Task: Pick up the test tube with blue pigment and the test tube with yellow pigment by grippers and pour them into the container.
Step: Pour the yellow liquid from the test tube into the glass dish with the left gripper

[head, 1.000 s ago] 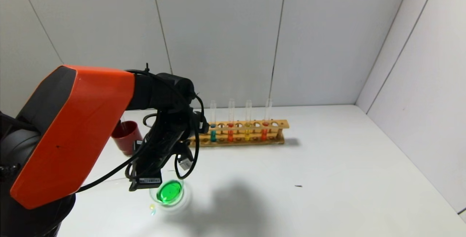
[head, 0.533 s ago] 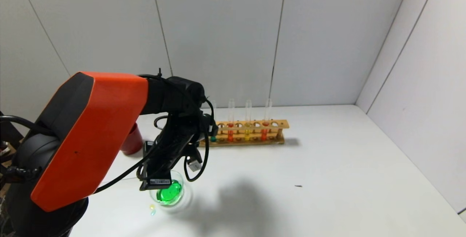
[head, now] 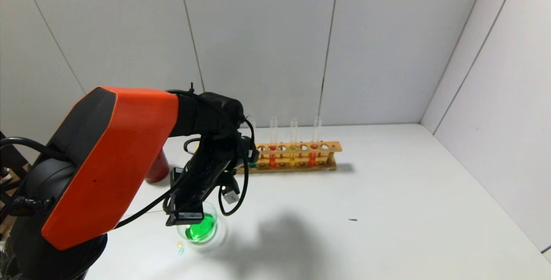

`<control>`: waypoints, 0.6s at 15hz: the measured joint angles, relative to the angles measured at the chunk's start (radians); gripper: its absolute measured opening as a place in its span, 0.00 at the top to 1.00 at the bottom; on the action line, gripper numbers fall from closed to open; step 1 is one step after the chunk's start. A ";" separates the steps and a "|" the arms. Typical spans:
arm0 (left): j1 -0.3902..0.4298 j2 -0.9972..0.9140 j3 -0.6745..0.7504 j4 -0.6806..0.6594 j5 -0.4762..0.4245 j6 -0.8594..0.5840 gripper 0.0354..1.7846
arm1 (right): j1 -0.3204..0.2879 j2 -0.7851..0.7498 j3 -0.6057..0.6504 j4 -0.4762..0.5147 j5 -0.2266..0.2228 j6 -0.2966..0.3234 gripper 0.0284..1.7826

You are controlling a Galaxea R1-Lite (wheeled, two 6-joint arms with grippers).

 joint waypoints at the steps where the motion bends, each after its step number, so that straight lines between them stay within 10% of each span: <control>1: 0.000 0.000 0.000 0.000 0.000 0.000 0.84 | 0.000 0.000 0.000 0.000 -0.001 0.000 0.04; 9: 0.003 0.039 -0.036 -0.009 0.056 -0.085 0.84 | 0.000 0.000 0.000 0.000 0.000 0.000 0.04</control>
